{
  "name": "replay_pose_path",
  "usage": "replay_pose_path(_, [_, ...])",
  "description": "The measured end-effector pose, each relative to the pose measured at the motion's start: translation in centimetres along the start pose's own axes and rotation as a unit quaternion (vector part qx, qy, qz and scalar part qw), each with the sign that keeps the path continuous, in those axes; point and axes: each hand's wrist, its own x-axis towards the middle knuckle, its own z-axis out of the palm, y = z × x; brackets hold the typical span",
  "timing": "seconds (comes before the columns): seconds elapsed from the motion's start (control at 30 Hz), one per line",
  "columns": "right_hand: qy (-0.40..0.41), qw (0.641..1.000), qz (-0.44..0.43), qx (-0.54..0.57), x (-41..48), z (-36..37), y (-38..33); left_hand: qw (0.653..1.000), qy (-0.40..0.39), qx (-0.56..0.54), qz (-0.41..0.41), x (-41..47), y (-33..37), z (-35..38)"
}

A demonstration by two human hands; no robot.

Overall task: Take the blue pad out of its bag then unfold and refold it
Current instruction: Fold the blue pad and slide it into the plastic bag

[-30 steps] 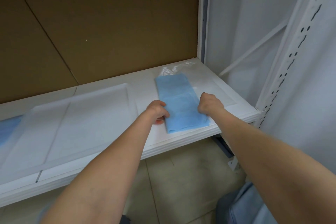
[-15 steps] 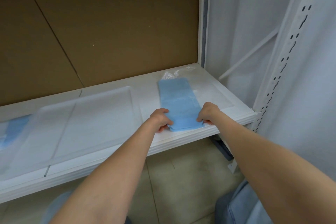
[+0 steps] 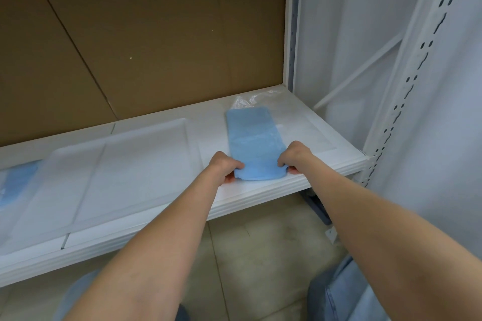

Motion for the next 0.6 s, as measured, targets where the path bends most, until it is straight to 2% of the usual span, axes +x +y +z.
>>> replay_pose_path(0.13, [-0.009,0.998,0.016,0.062,0.1,-0.3,-0.2,1.000,-0.007,-0.026,-0.006,-0.7,0.4,-0.1])
replay_pose_path(0.3, [-0.025,0.995,0.041,0.083,-0.2,-0.5,-0.6,0.998,0.004,0.057,-0.004,-0.5,0.4,-0.8])
replay_pose_path(0.43, [-0.022,0.997,-0.006,0.072,-0.5,-0.9,-0.9,0.988,0.016,0.155,0.021,-0.1,0.2,-1.5])
replay_pose_path(0.5, [-0.037,0.991,-0.014,0.127,-0.5,-1.1,-1.0,0.952,0.047,0.290,0.086,0.2,0.2,-1.8])
replay_pose_path(0.6, [-0.068,0.961,0.013,0.268,-1.4,-1.7,-1.6,0.850,0.038,0.483,0.208,0.6,0.0,-2.2])
